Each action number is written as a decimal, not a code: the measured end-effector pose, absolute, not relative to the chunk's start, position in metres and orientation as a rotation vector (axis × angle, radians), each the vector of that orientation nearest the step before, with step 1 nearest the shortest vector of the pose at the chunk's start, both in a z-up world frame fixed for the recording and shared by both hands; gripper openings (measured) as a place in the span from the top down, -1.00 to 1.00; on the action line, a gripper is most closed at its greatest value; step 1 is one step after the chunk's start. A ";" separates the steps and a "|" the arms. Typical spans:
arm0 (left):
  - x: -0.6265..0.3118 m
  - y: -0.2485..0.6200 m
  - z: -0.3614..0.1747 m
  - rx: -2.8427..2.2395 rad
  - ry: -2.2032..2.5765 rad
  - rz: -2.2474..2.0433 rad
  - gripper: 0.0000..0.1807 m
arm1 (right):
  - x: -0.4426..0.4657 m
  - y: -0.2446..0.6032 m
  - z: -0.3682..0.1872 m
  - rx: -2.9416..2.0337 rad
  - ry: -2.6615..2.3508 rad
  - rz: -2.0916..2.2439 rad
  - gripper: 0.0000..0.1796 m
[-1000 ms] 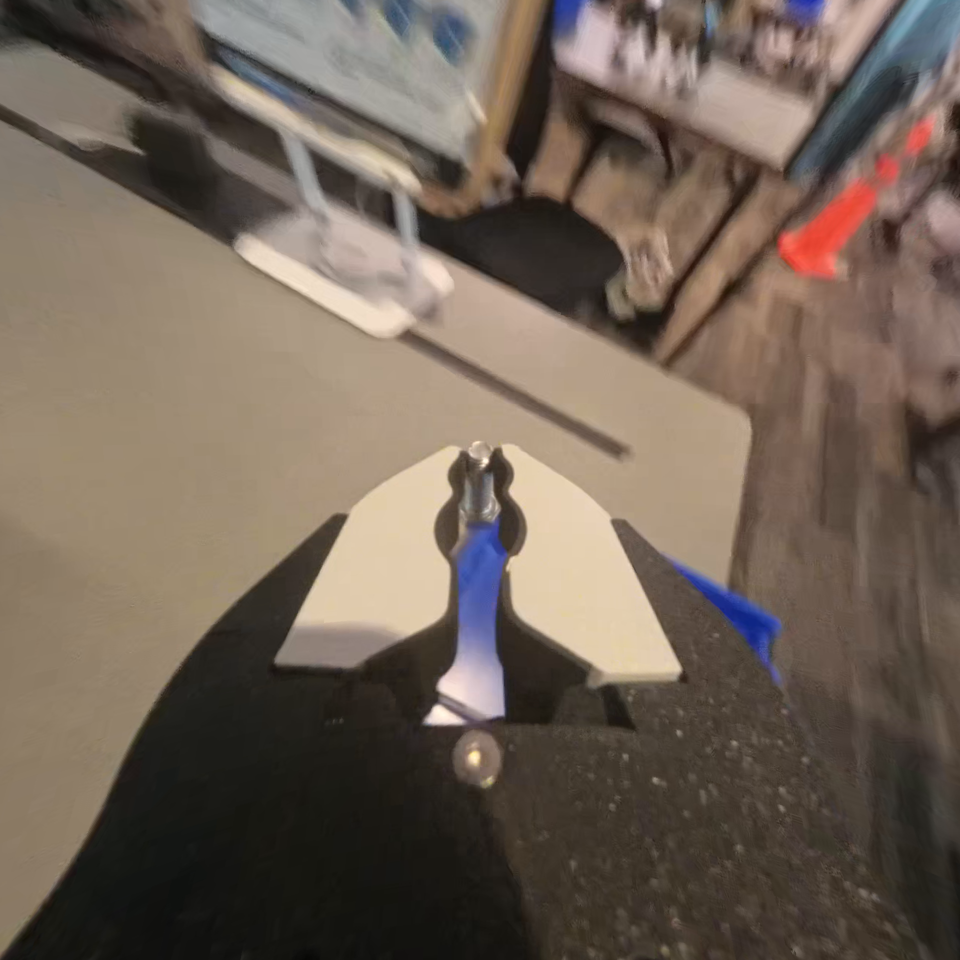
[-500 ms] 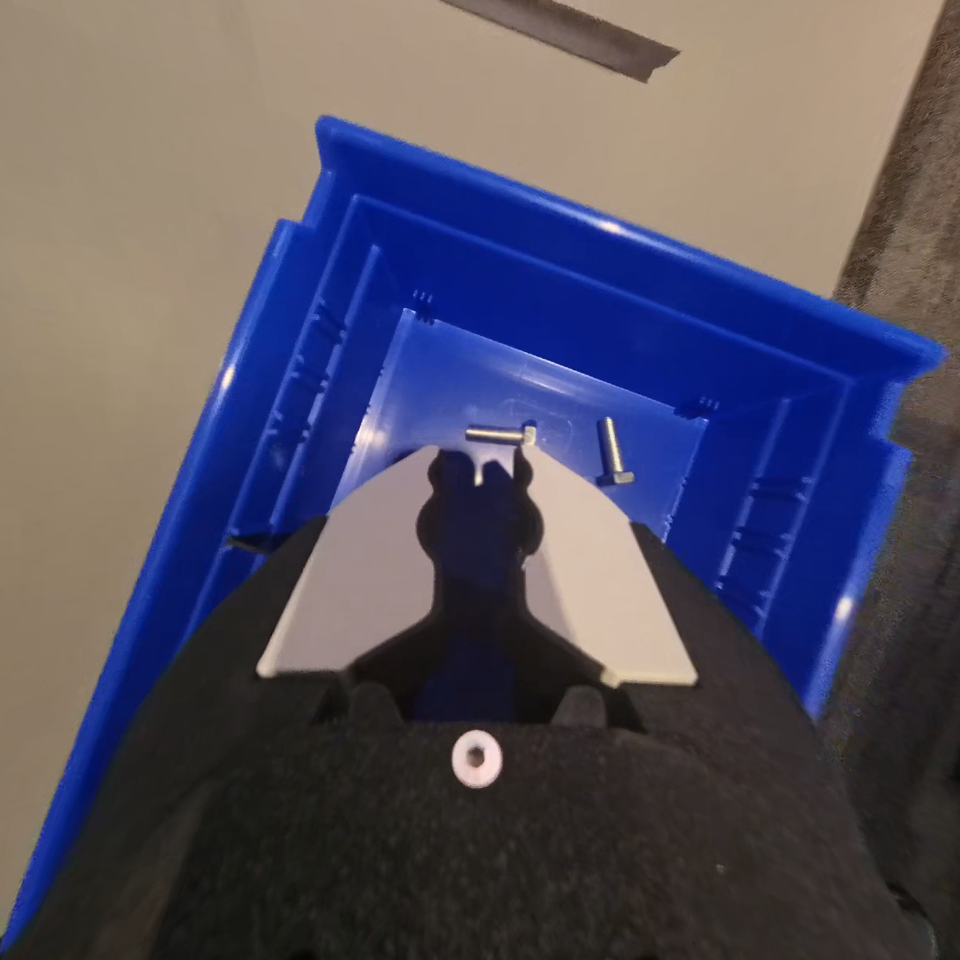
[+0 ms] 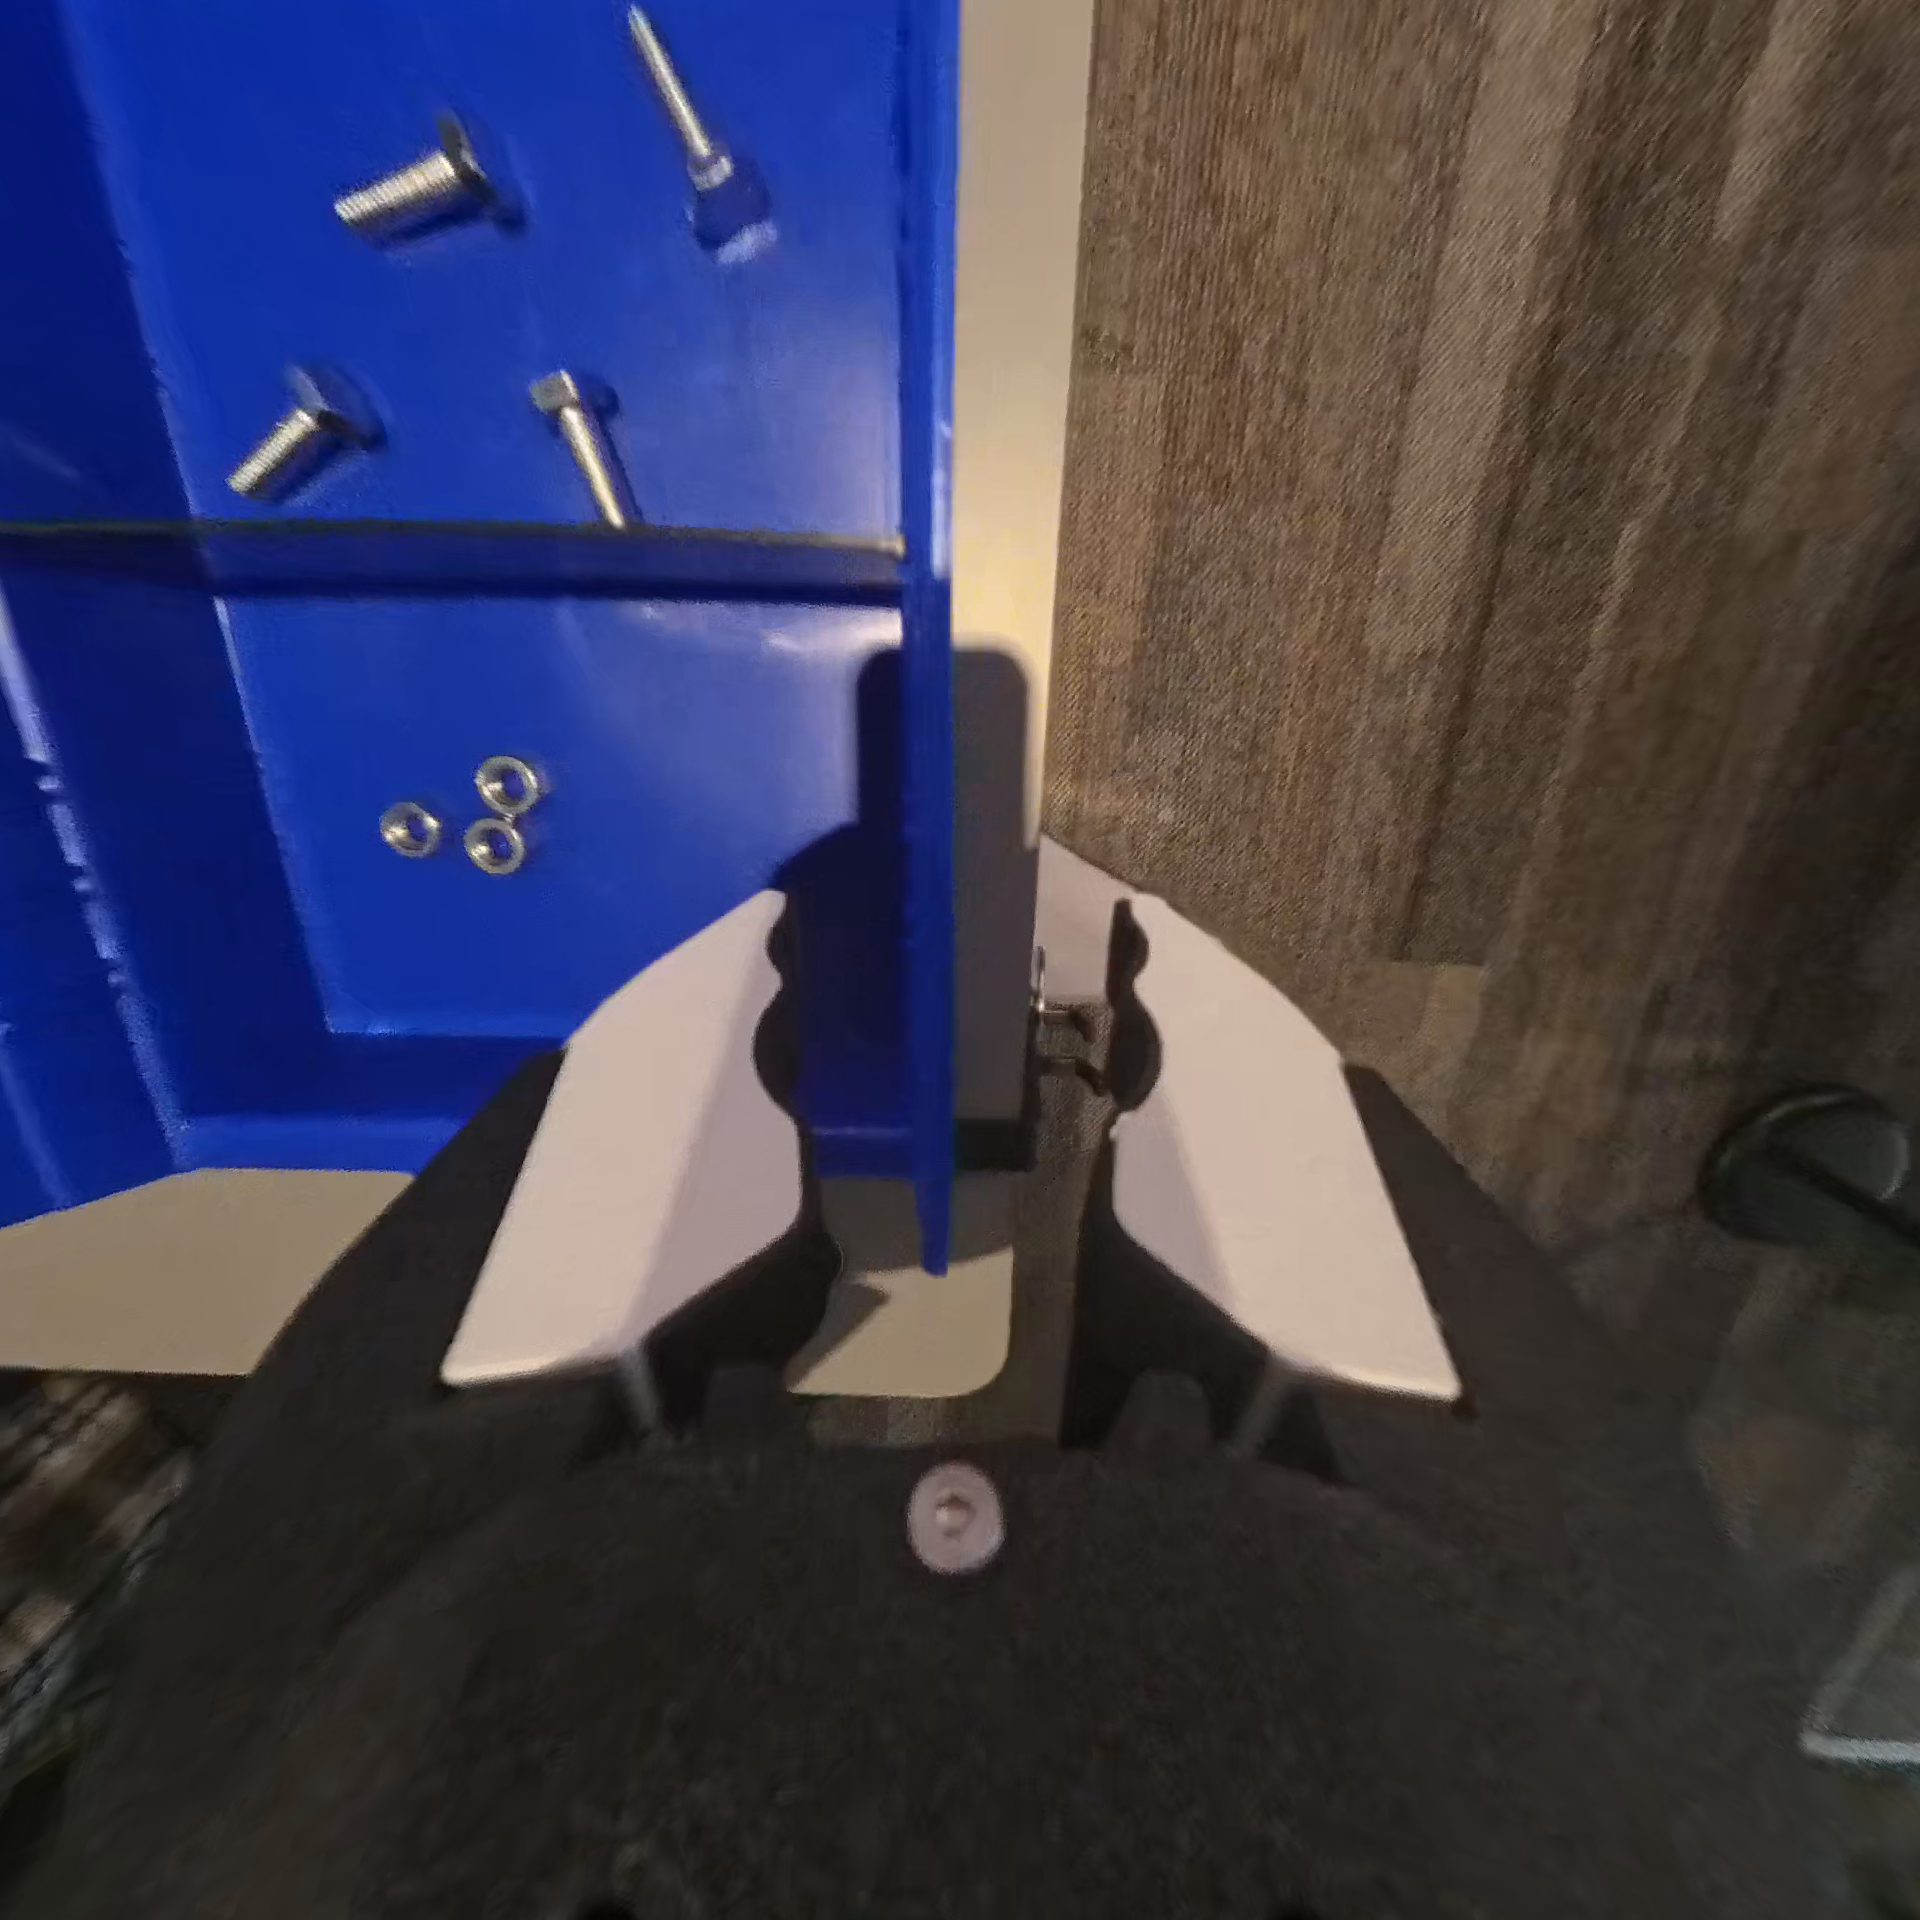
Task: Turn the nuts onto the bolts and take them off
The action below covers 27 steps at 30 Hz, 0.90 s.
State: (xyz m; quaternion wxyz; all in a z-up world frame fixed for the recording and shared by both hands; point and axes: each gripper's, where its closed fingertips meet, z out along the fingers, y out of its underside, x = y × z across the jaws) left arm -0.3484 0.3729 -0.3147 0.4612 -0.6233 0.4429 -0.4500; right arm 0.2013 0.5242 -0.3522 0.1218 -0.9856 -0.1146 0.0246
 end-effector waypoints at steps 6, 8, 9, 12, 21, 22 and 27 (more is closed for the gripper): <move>-0.360 0.366 -0.297 -1.528 1.037 -1.129 0.21 | 0.190 0.514 -0.390 -3.015 -0.282 0.290 0.92; -0.371 0.361 -0.293 -1.536 1.014 -1.108 0.22 | 0.190 0.515 -0.391 -3.022 -0.265 0.282 0.93; -0.377 0.358 -0.291 -1.542 1.004 -1.094 0.22 | 0.191 0.515 -0.392 -3.019 -0.304 0.240 0.94; -0.397 0.346 -0.284 -1.551 0.965 -1.058 0.24 | 0.184 0.511 -0.392 -3.037 -0.374 0.150 0.95; -0.446 0.305 -0.266 -1.568 0.846 -0.966 0.28 | 0.115 0.499 -0.391 -2.969 -0.470 0.188 0.93; -0.450 0.301 -0.264 -1.569 0.835 -0.954 0.28 | 0.104 0.498 -0.391 -2.960 -0.482 0.187 0.93; -0.472 0.280 -0.255 -1.578 0.778 -0.905 0.29 | 0.038 0.491 -0.391 -2.929 -0.566 0.206 0.92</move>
